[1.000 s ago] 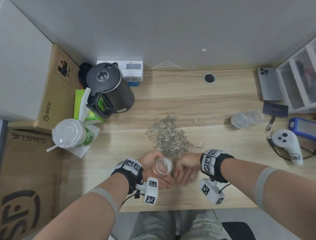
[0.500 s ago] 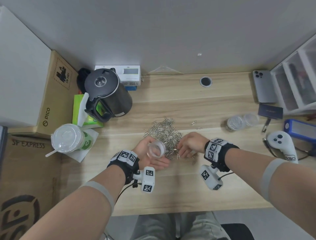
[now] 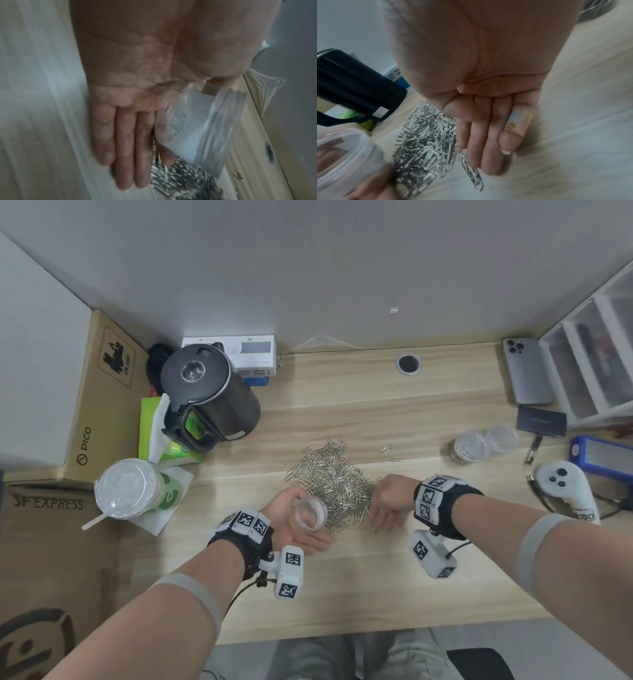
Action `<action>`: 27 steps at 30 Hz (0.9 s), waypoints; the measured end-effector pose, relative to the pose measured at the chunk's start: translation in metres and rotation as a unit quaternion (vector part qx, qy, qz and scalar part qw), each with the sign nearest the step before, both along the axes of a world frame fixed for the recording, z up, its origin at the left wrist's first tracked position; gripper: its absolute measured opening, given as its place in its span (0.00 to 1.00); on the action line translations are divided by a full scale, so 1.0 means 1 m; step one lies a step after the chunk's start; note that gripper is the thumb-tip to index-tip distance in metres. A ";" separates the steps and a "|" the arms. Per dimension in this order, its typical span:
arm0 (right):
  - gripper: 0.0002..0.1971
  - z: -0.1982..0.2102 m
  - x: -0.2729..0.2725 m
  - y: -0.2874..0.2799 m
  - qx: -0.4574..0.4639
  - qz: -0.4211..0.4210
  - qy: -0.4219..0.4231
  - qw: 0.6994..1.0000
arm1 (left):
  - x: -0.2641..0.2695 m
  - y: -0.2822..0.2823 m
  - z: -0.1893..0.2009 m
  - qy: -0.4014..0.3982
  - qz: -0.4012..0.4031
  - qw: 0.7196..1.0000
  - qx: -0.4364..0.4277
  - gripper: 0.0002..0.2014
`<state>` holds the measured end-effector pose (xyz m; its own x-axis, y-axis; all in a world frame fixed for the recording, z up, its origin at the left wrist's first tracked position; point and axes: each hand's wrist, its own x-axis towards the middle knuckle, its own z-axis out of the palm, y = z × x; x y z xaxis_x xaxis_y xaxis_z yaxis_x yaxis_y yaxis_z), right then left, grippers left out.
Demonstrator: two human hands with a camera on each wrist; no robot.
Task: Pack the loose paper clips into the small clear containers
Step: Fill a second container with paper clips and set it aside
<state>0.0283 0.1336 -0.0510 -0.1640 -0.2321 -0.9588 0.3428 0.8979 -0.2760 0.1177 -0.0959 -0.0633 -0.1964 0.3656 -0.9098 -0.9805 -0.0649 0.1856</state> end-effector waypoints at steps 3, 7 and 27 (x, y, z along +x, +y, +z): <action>0.10 0.004 -0.001 -0.013 -0.035 -0.070 0.026 0.997 | -0.009 0.013 0.001 0.020 0.036 0.999 -0.018 0.30; 0.12 0.007 -0.012 -0.002 -0.041 -0.130 0.169 0.976 | -0.016 0.012 0.004 0.016 0.055 0.998 -0.010 0.31; 0.34 -0.003 -0.006 -0.013 -0.075 0.037 0.374 0.924 | -0.019 -0.013 0.001 0.067 0.091 0.992 -0.048 0.28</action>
